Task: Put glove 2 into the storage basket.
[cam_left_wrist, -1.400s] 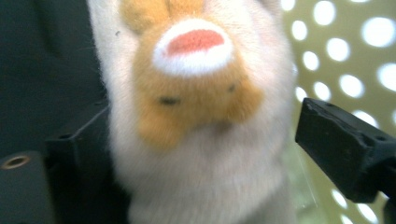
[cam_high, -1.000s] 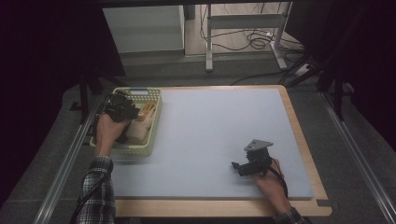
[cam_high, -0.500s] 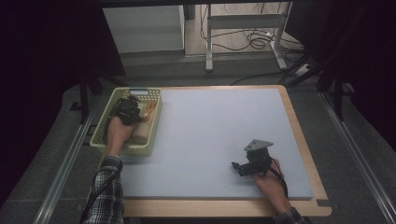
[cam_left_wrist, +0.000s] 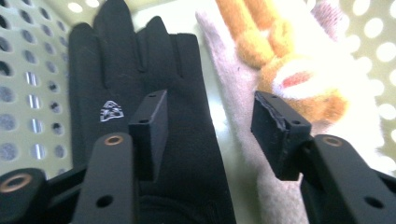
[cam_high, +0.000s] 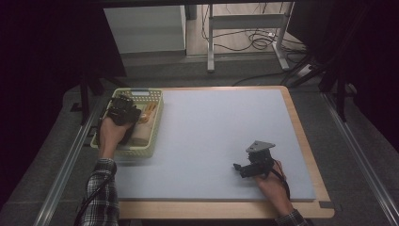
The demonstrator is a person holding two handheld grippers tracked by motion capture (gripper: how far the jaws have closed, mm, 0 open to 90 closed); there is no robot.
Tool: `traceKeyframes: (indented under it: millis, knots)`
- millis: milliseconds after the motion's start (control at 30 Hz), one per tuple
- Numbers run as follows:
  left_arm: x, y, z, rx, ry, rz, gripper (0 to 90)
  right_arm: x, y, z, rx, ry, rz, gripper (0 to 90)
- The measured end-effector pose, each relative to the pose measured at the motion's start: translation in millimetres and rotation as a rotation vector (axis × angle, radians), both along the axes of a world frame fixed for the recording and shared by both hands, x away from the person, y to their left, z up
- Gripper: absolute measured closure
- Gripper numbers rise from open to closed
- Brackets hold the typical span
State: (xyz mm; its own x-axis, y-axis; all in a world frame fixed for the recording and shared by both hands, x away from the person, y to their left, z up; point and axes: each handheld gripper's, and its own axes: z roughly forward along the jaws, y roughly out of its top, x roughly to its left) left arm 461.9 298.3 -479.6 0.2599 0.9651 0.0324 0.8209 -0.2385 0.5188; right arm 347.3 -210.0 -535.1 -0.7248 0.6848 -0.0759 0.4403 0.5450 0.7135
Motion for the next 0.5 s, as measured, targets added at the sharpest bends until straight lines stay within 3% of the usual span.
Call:
traceKeyframes:
  millis: [367, 500]
  knots:
    - [-16.4, 8.1, 15.2, -0.051, -0.061, -0.013, 30.0, 0.0, 0.0, 0.0, 0.000, 0.000, 0.000, 5.9]
    - [-21.2, 9.3, 18.7, -0.045, -0.071, -0.019, 27.1, 0.1, 0.0, 0.0, 0.000, 0.001, 0.000, 5.9]
